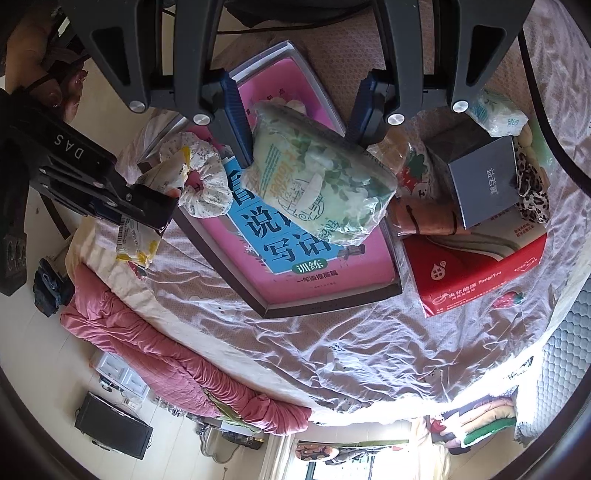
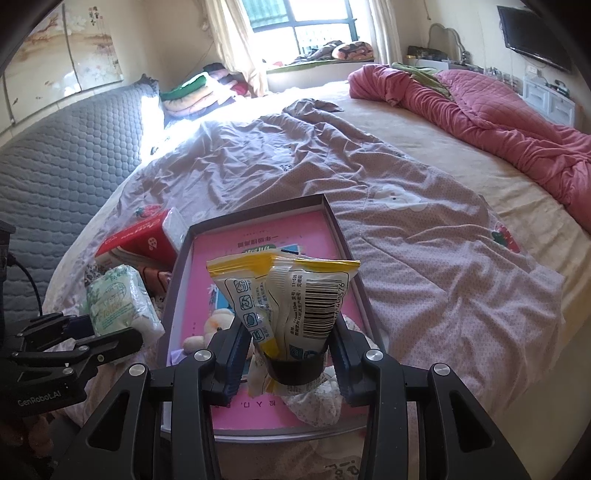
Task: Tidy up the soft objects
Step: 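Lower the tissue pack and snack bag onto the tray and open both tools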
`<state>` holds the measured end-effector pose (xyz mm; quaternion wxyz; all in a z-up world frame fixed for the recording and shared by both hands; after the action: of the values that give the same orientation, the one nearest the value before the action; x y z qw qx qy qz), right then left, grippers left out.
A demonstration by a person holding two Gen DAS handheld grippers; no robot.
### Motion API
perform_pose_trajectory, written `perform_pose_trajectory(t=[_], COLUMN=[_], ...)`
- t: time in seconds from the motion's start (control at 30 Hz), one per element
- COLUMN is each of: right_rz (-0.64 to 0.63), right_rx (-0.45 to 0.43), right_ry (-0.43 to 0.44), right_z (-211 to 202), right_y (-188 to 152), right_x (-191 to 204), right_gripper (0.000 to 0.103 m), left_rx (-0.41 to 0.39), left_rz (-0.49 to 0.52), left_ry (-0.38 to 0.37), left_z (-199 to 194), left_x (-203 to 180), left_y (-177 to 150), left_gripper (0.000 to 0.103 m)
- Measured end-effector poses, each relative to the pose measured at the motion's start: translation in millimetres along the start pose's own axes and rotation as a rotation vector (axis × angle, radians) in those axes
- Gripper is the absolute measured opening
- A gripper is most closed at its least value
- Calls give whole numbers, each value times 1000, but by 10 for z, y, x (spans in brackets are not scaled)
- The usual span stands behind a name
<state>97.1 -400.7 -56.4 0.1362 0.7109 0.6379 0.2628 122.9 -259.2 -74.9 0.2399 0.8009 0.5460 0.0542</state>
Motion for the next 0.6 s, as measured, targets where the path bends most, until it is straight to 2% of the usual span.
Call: perform_pose_trajectory(t=[0.37,0.6], right_rz=[-66,-128], right_rx=[72,161], right_ry=[-2,-30], right_z=[154,335], right_y=[-122,-276], right_x=[84,142], right_gripper=[42,42], left_rx=[58,87], left_rz=[27,39], left_ry=[-3,-6], left_z=[272,399], left_x=[-74,-120], left_y=[-26,-74], left_gripper=[50,50])
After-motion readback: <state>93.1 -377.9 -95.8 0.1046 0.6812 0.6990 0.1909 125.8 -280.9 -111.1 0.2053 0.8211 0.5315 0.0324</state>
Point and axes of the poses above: each gripper's, at about its wrist camera, not at the fingertips, and z roughly the way its jaws point, x to its left, y to its top, the point moved 10 cm from there along z, roughly the way its jaws point, and after that the axes turned 5 degrees about x, right-handed, at the moved point
